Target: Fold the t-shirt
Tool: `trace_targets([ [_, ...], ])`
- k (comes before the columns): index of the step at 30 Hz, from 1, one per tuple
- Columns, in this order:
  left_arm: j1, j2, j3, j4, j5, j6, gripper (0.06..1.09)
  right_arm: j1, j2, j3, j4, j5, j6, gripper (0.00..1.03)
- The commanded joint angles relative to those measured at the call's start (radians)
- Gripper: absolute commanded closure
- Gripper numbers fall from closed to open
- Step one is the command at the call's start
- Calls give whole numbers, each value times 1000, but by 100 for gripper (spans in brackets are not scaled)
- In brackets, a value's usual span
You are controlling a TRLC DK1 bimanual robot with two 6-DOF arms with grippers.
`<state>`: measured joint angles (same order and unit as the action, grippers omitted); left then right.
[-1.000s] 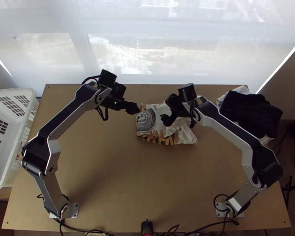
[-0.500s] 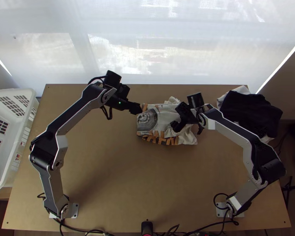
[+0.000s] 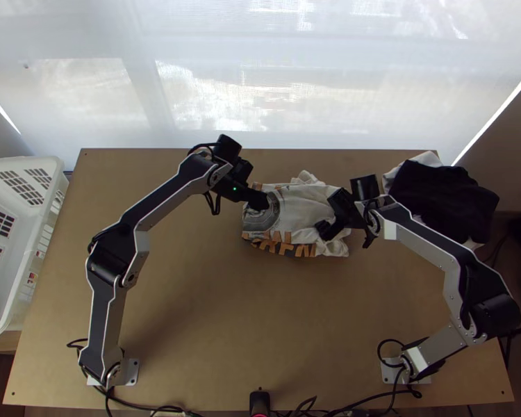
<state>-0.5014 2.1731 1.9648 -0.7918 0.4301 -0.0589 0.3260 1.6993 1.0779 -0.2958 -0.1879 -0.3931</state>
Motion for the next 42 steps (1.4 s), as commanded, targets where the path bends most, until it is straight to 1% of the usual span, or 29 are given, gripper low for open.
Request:
trace_targets([
  [1, -31, 100, 46, 9, -5, 2, 13, -10, 19, -22, 26, 2, 17, 5],
  [17, -23, 194, 49, 0, -36, 24, 13, -10, 54, -32, 58, 4, 33, 5],
  [21, -20, 140, 49, -6, -36, 24, 13, -10, -10, -13, 58, 4, 65, 5],
  [25, -14, 59, 51, -18, -36, 16, 13, 10, -98, 31, 63, 5, 66, 5],
  [28, 0, -9, 51, -47, -34, 11, 13, 50, -148, 66, 58, 48, 63, 5],
  [33, 40, -139, 42, -96, -34, 8, 13, 136, -167, 83, 4, 104, 25, 5],
  [35, 66, -199, 20, -112, -36, 8, 13, 197, -167, 62, -29, 105, -15, 5],
  [38, 112, -288, -35, -113, -36, 10, 13, 281, -171, -13, -34, 134, -67, 5],
  [42, 169, -378, -119, -115, -36, 14, 13, 357, -188, -95, -19, 151, -96, 5],
])
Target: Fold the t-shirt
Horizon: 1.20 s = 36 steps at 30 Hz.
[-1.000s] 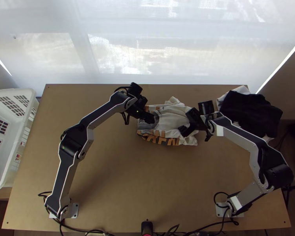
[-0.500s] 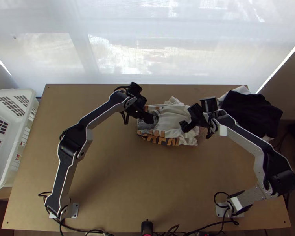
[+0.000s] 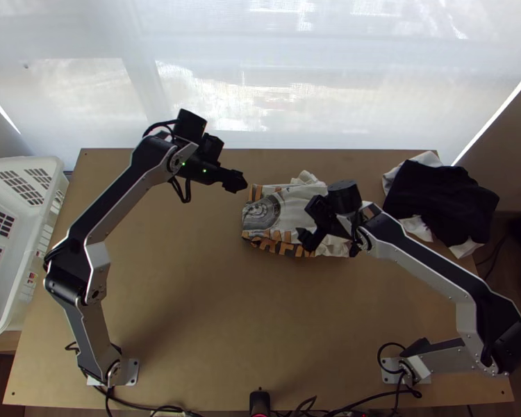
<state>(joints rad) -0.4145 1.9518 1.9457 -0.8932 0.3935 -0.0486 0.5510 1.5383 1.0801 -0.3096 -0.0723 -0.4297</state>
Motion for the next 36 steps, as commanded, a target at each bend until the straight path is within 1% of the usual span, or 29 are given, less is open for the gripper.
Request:
trace_targets([
  [1, 95, -175, -120, -13, 1, 6, 13, 145, -30, -114, 0, 37, -63, 5],
  [6, 135, -248, -197, -12, 1, 6, 13, 162, -60, -217, 52, 43, -119, 5],
  [12, 161, -307, -261, -12, 1, 9, 13, 161, -150, -344, 78, 45, -218, 5],
  [14, 166, -320, -275, -12, 1, 9, 13, 159, -167, -379, 93, 62, -253, 5],
  [20, 169, -326, -284, -7, 1, 4, 13, 152, -153, -456, 257, 146, -351, 5],
  [23, 166, -326, -284, -4, 1, 3, 13, 150, -121, -480, 339, 166, -386, 5],
  [28, 168, -326, -283, -4, 1, 1, 13, 142, -60, -476, 412, 183, -408, 5],
  [36, 171, -330, -284, -4, 1, 1, 13, 132, 17, -428, 481, 195, -408, 5],
])
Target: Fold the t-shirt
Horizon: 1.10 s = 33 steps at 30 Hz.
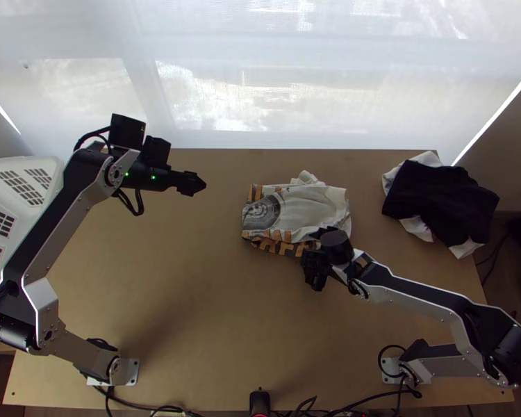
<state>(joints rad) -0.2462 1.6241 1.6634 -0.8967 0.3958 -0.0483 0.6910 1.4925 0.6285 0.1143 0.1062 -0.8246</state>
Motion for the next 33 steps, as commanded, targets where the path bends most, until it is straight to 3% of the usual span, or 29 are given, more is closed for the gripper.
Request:
trace_targets([
  [1, 4, -3, -4, -1, -3, 2, 13, -15, 77, 34, 59, 16, -13, 5],
  [27, 21, -3, -21, -1, -2, 10, 13, -34, 379, 272, 189, 72, -27, 7],
  [28, 19, -3, -21, -1, -2, 10, 13, -34, 393, 286, 189, 70, -27, 15],
  [29, 19, -3, -21, -1, -2, 8, 13, -38, 407, 295, 185, 70, -31, 32],
  [31, 19, -4, -21, -1, -2, 8, 13, -47, 420, 301, 163, 64, -48, 92],
  [32, 19, -6, -22, -1, -2, 8, 13, -54, 420, 297, 165, 62, -51, 100],
  [33, 21, -7, -22, -2, -2, 8, 13, -64, 422, 293, 170, 64, -50, 100],
])
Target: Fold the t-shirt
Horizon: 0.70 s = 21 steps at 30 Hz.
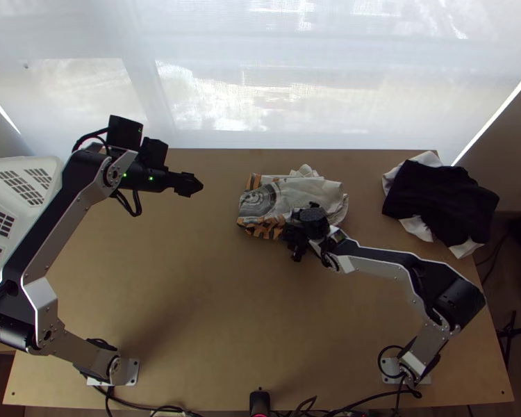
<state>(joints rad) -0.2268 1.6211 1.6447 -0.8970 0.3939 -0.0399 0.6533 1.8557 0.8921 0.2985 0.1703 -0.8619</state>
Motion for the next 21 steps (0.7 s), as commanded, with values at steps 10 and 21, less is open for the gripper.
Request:
trace_targets([
  [10, 3, -4, -6, 0, 2, 0, 13, -110, -184, -1, -12, 0, 86, 100],
  [21, -2, -6, -2, 4, 2, -11, 13, -208, -463, 169, -187, 17, 123, 100],
])
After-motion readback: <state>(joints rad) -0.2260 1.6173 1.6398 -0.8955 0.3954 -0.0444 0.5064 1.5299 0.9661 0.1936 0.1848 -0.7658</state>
